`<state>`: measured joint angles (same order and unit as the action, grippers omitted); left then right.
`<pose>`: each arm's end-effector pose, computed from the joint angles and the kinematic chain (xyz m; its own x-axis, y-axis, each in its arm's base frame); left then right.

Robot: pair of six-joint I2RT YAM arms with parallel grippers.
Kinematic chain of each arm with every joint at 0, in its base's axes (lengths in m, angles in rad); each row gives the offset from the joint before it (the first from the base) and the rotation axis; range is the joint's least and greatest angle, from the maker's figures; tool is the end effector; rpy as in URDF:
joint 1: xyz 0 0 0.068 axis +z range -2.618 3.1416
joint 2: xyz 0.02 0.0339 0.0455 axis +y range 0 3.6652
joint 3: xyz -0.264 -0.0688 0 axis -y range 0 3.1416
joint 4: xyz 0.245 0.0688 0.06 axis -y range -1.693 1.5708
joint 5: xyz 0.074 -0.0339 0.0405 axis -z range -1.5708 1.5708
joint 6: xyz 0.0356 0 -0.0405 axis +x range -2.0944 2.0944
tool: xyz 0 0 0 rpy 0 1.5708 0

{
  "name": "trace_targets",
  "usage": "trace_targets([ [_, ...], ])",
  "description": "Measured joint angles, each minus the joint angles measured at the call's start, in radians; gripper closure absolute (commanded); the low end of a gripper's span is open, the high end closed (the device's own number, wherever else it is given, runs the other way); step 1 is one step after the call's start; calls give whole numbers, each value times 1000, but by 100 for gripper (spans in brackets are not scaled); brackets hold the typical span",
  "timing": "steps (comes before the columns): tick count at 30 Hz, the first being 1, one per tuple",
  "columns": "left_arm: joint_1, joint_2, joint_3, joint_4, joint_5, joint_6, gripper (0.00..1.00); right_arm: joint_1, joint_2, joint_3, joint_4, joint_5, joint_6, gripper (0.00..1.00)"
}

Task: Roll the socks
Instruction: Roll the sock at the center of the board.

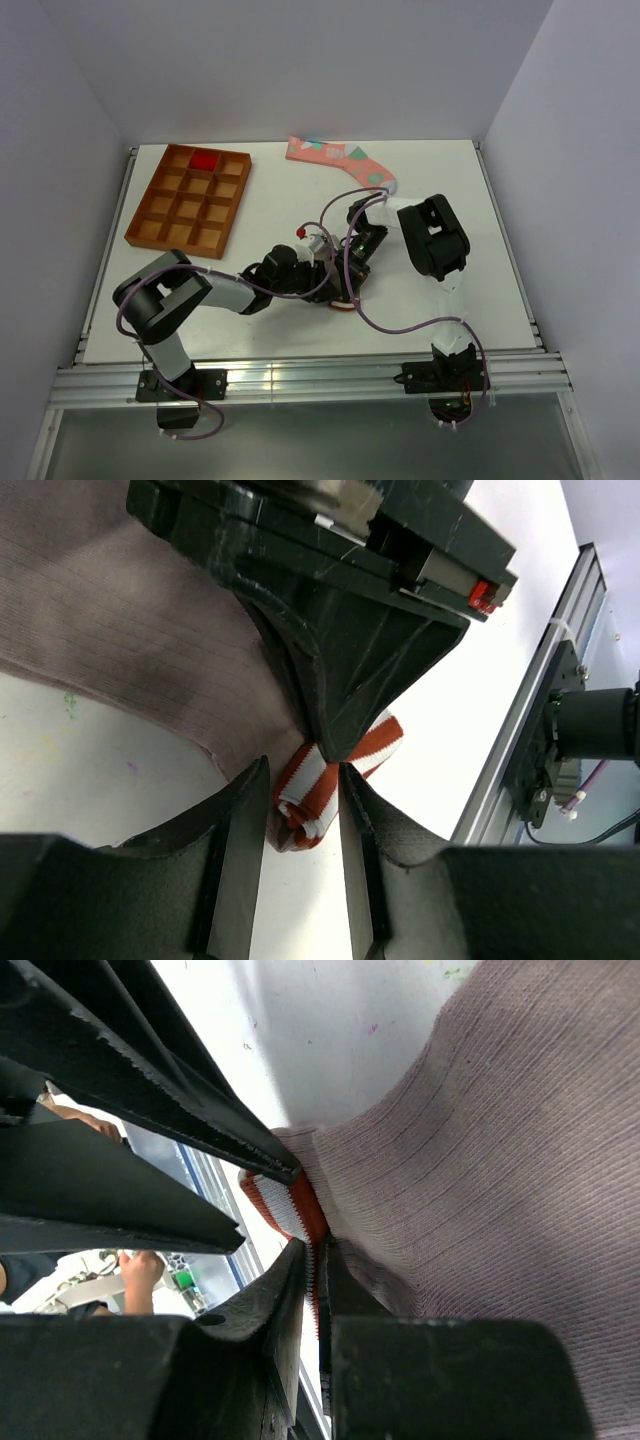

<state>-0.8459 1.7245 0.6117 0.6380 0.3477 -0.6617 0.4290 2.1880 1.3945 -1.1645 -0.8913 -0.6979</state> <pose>0.2019 -0.2462 0.1320 -0.7951 0.0263 -0.6060 0.5275 0.5231 -0.6694 0.3077 0.1712 0.1070 -0.6489 -0.7409 -0.1736 -0.5367 0.2839 0.7945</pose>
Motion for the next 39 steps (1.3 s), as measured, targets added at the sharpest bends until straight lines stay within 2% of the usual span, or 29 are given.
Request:
trace_targets([
  [11, -12, 47, 7, -3, 2, 23, 67, 0, 0, 0, 5, 9, 21, 91],
  [13, -12, 55, 15, -8, 0, 23, 72, 0, 0, 0, 7, 12, 26, 91],
  [14, -13, 59, 23, -17, -5, 23, 82, 0, 0, 0, 10, 14, 28, 91],
  [17, -17, 75, 60, -56, -18, 19, 100, 0, -15, -10, 27, 31, 37, 86],
  [22, -29, 95, 126, -130, -64, 7, 100, -3, -106, -70, 107, 97, 69, 77],
  [27, -51, 98, 180, -213, -176, -14, 100, -5, -268, -163, 251, 230, 109, 71],
  [31, -58, 92, 195, -263, -220, -67, 100, -31, -409, -229, 326, 310, 117, 69],
  [39, -49, 85, 249, -402, -232, -159, 100, -62, -650, -340, 414, 319, 51, 70],
])
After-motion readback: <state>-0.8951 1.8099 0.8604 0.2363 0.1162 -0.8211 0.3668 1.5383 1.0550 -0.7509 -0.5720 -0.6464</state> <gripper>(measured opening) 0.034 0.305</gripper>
